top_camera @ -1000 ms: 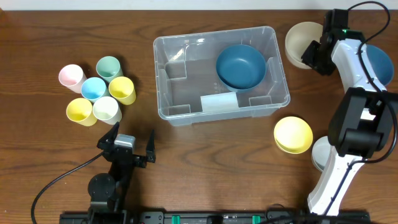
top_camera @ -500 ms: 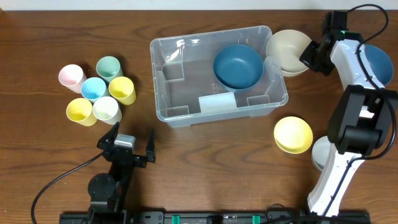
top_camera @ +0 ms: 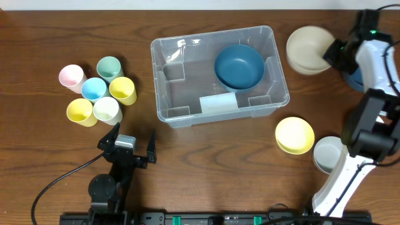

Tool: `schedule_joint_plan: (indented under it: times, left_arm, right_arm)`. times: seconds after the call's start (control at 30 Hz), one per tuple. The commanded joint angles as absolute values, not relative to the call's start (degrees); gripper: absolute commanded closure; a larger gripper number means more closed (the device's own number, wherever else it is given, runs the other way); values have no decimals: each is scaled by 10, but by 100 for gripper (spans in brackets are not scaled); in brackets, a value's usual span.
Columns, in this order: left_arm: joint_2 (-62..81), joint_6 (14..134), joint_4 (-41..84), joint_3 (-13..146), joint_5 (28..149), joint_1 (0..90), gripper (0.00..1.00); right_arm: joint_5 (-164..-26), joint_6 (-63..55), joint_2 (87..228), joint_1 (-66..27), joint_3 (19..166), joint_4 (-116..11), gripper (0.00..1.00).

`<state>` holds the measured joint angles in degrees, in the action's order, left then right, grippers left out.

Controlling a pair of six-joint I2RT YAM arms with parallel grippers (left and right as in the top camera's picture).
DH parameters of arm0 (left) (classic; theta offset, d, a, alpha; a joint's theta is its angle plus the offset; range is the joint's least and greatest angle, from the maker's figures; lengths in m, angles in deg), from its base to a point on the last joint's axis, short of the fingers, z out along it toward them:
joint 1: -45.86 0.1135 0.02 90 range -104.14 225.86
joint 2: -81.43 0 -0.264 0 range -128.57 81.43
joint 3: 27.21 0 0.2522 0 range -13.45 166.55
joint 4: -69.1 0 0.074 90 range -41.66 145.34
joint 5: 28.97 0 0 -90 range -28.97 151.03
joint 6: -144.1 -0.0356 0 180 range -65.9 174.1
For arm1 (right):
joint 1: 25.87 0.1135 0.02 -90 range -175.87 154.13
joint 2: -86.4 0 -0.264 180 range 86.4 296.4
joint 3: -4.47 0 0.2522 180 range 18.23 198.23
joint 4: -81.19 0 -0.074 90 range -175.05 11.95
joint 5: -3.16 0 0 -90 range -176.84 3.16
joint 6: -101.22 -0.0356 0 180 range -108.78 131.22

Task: Pack container
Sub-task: 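Carry the beige bowl into the container onto the teal bowl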

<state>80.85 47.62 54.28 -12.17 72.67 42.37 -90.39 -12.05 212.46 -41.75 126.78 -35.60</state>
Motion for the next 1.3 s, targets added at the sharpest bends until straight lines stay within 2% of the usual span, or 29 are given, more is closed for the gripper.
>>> schedule_joint_plan:
  times: [0.0, 0.13, 0.23, 0.47, 0.67, 1.27]
  left_arm:
    - [812, 466, 524, -132, 735, 422, 2]
    - [812, 466, 524, -132, 735, 422, 2]
    - [812, 466, 524, -132, 735, 422, 2]
    - [812, 466, 524, -132, 735, 422, 2]
    - [812, 466, 524, -132, 735, 422, 2]
    - [812, 466, 524, -132, 735, 422, 2]
  right_arm:
    - [-991, -51, 2015, -417, 1317, -355, 99]
    - [-1060, -31, 1940, -396, 1319, -355, 99]
    - [-1063, -4, 1892, -356, 1319, -341, 99]
    - [-917, 47, 1871, -202, 1315, -266, 99]
    - [-825, 34, 1904, -125, 1297, -239, 99]
    - [-819, 20, 2038, -112, 1282, -271, 99]
